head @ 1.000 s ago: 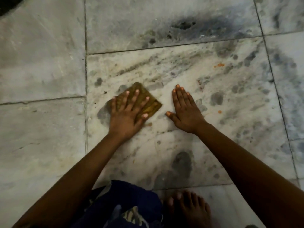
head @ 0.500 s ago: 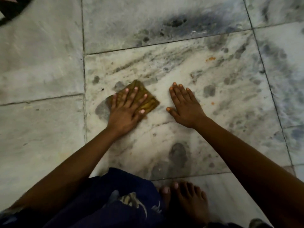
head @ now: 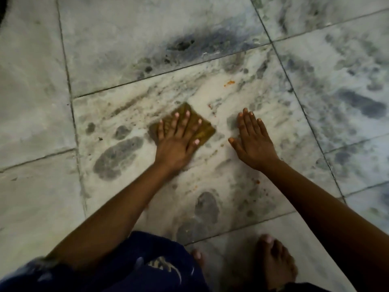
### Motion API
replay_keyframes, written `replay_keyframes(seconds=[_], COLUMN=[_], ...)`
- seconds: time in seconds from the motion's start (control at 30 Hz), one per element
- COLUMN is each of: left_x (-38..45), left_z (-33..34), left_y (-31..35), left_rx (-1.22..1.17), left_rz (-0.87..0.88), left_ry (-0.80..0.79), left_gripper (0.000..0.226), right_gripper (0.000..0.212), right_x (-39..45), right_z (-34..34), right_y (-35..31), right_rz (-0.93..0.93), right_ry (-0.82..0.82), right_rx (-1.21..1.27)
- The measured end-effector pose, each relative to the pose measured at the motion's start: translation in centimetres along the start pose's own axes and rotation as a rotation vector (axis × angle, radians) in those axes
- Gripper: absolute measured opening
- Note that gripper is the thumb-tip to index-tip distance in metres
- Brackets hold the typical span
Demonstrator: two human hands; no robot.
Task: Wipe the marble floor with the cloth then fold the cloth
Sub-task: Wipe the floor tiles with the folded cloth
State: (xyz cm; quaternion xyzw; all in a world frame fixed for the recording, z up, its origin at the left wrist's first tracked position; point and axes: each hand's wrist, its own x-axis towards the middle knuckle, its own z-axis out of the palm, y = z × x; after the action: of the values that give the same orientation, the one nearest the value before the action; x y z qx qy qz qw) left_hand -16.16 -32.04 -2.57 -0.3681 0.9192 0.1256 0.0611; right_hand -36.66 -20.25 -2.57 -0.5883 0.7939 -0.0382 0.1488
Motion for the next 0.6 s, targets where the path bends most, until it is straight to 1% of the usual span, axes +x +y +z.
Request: replay_keyframes(seconds=[0.07,0.13,0.23,0.3,0.37,0.47,0.53,0.6], left_x=[-1.9,-1.1,4.0,8.3,10.2,7.5,3.7,1.5], left_z=[0.6,0.3,-1.0,-1.4,-1.1,0.4,1.0,0.7], left_y=[-0.5,-1.6,-1.4,0.6,3.3,6.9,6.7,4.2], left_rx=[0.007,-0.004,-0.026,-0.046,-0.051,-0.010,0.044,0.101], left_rz=[0.047,0.011,-0.126,-0.150,-0.096,0.040,0.122,0.155], left_ry=[0.008,0.019,0.059,0.050,0.034,0.061,0.057,0.067], left_gripper=[0.054,0.054,0.057,0.055,0.054,0.056,0.056,0.055], right_gripper=[0.085,0.083,0.082,0.082,0.084,0.083,0.081,0.079], right_x=[0.9,1.8,2.3,2.1,1.9,2.0,2.0,2.0], right_z=[0.0,0.0,0.2,0.4,0.5,0.5,0.7,1.0], right_y=[0.8,1.8,3.8,5.2,5.9,6.3,6.2,6.4], right_rz=[0.043,0.094,0.183,0.241,0.229,0.206,0.200,0.191], right_ry=[0.028,0.053,0.089,0.083,0.092,0.121,0.139,0.161], right_rx=[0.029,0.040,0.040,0.060,0.074,0.071,0.051,0.033])
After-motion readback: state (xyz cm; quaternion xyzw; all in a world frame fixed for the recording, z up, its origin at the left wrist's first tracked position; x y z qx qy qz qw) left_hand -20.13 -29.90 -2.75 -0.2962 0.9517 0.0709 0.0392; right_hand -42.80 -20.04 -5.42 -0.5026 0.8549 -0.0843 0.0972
